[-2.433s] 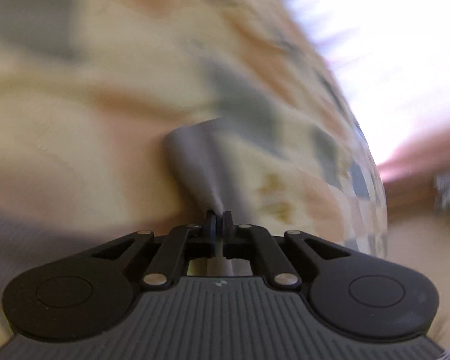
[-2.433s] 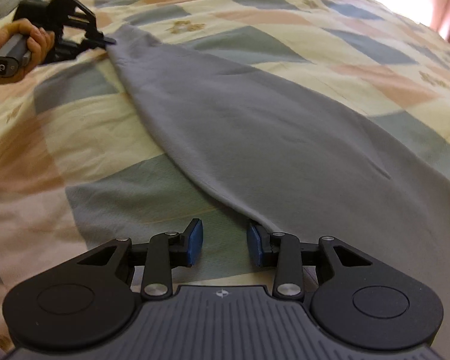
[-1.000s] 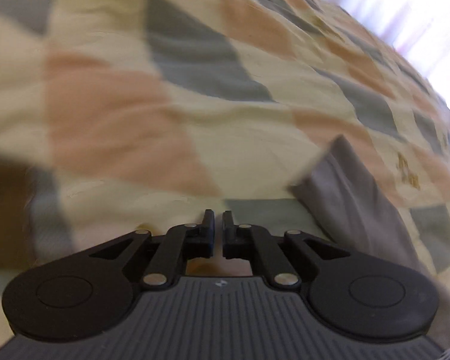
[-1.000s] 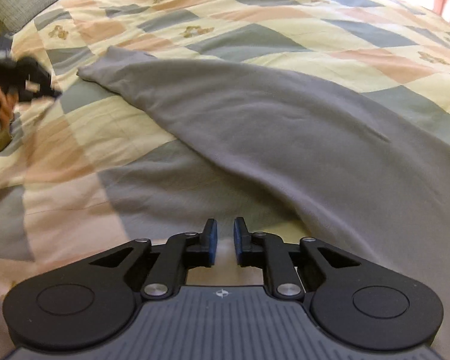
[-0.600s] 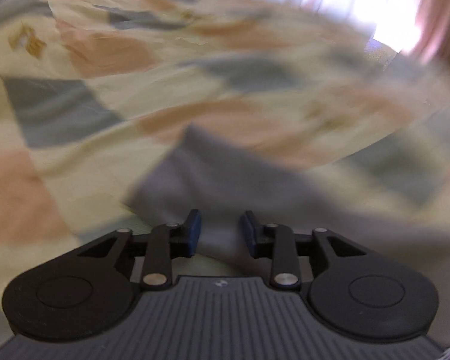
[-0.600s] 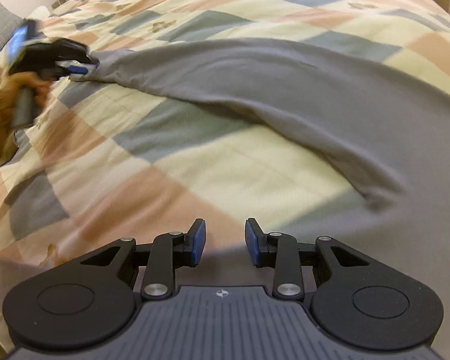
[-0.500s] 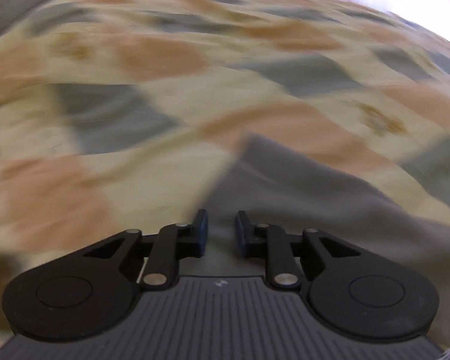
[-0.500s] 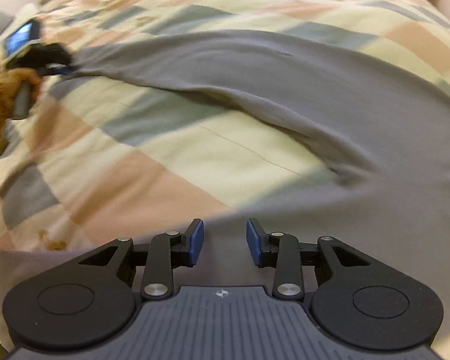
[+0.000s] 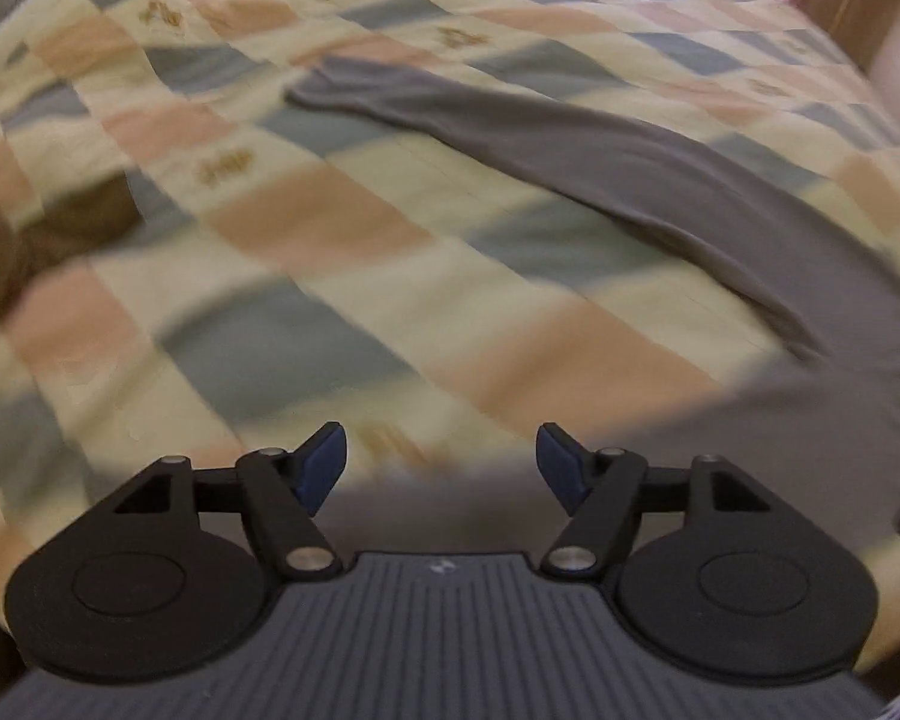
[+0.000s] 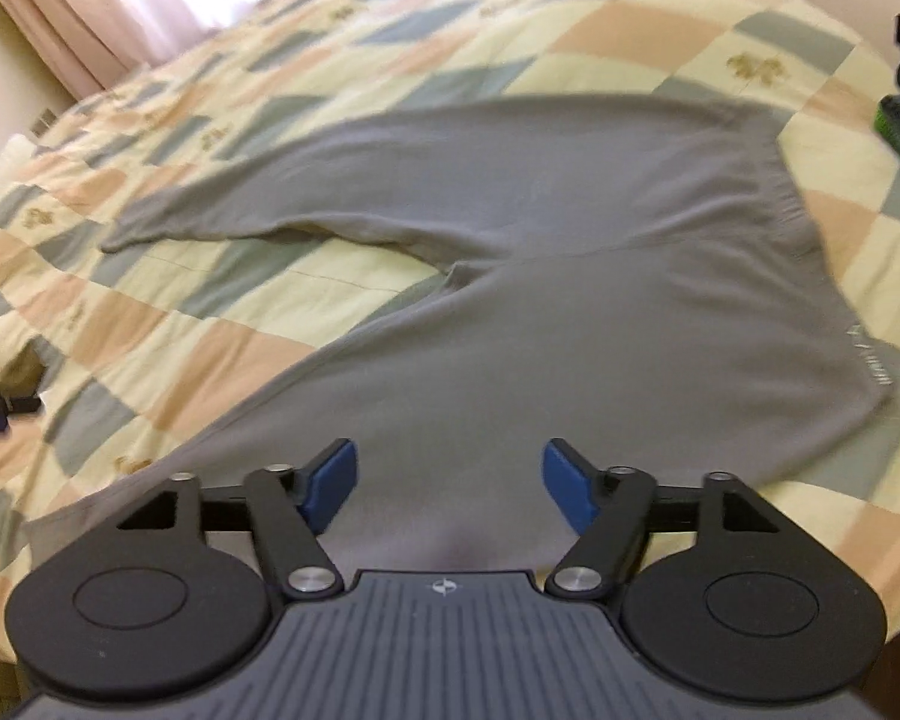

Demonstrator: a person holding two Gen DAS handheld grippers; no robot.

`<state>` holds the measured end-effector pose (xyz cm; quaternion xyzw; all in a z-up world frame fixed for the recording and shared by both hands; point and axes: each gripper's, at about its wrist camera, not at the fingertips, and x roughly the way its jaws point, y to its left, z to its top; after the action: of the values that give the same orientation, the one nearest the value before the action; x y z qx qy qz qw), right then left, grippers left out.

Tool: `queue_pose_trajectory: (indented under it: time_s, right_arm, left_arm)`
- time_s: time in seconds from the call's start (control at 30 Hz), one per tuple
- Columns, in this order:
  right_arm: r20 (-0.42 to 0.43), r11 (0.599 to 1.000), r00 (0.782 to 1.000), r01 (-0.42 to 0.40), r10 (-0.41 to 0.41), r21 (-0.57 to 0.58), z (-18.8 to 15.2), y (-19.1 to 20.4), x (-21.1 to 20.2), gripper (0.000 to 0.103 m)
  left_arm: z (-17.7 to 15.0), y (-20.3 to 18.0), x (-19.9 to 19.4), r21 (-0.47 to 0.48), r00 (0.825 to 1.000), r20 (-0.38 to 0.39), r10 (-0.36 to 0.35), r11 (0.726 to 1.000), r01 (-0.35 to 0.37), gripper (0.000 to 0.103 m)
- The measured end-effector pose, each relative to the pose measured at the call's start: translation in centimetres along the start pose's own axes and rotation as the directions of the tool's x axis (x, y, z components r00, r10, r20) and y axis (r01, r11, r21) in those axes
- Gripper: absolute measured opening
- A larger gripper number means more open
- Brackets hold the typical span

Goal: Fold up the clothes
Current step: 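Lay the grey sweatpants flat on the quilt and open both tools, then move both tools toward the waistband of the flat grey sweatpants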

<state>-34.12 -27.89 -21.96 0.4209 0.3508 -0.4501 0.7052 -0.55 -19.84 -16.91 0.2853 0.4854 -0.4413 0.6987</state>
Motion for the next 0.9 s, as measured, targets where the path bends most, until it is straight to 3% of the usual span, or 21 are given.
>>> queue_pose_trajectory:
  time_s: [0.1,0.17,0.27,0.43,0.6,0.9]
  right_arm:
    - [0.014,1.0,1.0,-0.012,0.012,-0.019,-0.8,-0.6,-3.4,0.079]
    - [0.016,0.999,1.0,-0.011,0.012,-0.033,-1.2,-0.8,-5.4,0.081]
    - [0.028,0.998,0.999,-0.014,0.015,-0.053,-1.6,-0.9,-7.8,0.088]
    - [0.036,0.997,0.999,-0.004,0.007,-0.072,-2.1,-0.5,-10.4,0.091]
    - [0.069,0.995,0.997,-0.014,0.021,-0.099,-2.5,-0.2,-12.5,0.094]
    - [0.064,0.995,0.998,0.01,-0.004,-0.103,-4.3,-1.5,-14.7,0.096]
  left_arm:
    - [-2.6,-1.5,-3.1,-0.045,1.0,-0.018,0.013,0.999,-0.014,0.067]
    - [-3.5,-2.2,-5.2,-0.039,0.999,0.004,0.047,0.998,-0.046,0.067]
    - [-5.0,-3.2,-8.2,-0.021,0.993,0.053,0.104,0.995,-0.103,0.08]
    - [-6.7,-4.1,-11.9,0.001,0.985,0.106,0.139,0.99,-0.14,0.081]
    - [-8.4,-4.3,-14.1,0.019,0.98,0.134,0.149,0.988,-0.153,0.086]
    - [-11.2,-5.7,-15.9,0.07,0.981,0.131,0.142,0.986,-0.152,0.088]
